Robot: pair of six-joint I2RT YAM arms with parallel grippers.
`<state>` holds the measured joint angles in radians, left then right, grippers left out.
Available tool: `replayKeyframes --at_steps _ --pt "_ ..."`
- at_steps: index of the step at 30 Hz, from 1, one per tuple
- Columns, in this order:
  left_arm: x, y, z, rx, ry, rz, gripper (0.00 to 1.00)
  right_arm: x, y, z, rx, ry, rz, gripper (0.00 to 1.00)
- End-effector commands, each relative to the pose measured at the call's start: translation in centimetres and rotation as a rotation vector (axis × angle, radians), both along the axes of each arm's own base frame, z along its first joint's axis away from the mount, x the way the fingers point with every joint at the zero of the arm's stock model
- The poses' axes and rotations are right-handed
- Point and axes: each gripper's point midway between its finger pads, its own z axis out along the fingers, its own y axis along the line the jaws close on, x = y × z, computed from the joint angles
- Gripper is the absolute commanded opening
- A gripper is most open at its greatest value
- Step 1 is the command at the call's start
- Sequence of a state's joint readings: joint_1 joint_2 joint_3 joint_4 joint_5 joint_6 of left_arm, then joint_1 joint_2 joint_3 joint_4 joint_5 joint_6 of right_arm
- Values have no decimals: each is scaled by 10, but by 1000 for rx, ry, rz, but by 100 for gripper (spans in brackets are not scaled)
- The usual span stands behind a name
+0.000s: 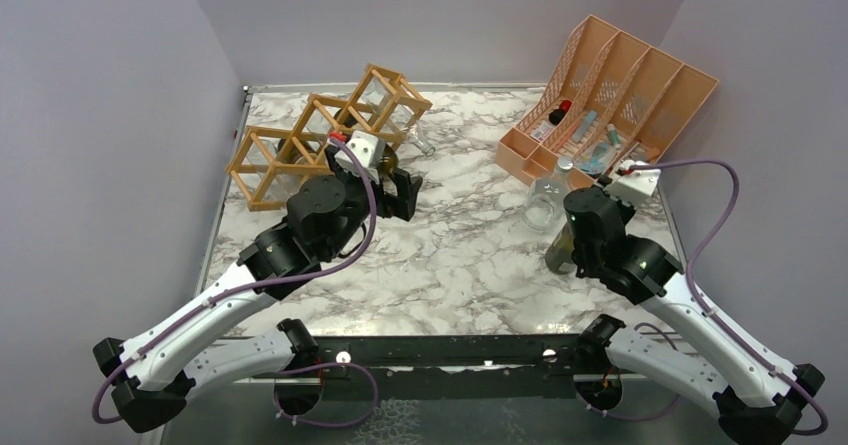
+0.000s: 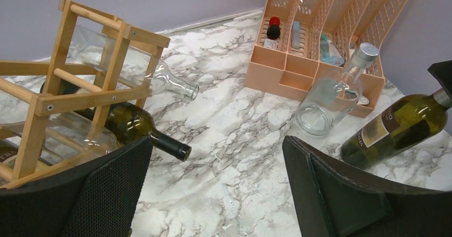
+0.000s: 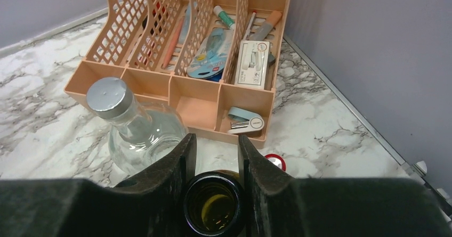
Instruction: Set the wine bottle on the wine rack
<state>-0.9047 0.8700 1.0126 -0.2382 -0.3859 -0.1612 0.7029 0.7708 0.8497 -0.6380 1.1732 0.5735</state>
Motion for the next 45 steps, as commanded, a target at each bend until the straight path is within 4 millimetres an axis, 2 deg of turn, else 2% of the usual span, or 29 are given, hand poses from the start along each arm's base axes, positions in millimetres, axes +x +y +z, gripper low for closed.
replayKeyframes --at_steps 1,5,13,20,24,27,33,37,42,45 --pt "0 -11 -6 -26 6 -38 99 1 2 16 4 -30 28 1" --pt "-1 -25 -15 -31 12 -87 99 7 18 26 7 -19 146 1" --pt "-18 -78 -41 -118 -25 -350 99 18 75 47 46 18 468 1" --pt "-23 -118 -87 -141 48 -496 99 21 129 56 106 35 725 1" --pt "-21 -136 -114 -117 103 -538 99 24 158 61 147 24 842 1" --pt "-24 -145 -127 -114 95 -584 99 27 181 63 178 25 929 1" --pt "-37 -158 -147 -120 121 -680 99 32 215 73 221 6 1054 1" --pt "-36 -159 -157 -132 129 -669 99 31 231 85 254 -19 1124 1" --pt "-24 -148 -166 -86 72 -598 99 18 247 107 293 -56 1239 1" --pt "-24 -144 -165 -75 43 -585 99 7 251 119 324 -83 1294 1"
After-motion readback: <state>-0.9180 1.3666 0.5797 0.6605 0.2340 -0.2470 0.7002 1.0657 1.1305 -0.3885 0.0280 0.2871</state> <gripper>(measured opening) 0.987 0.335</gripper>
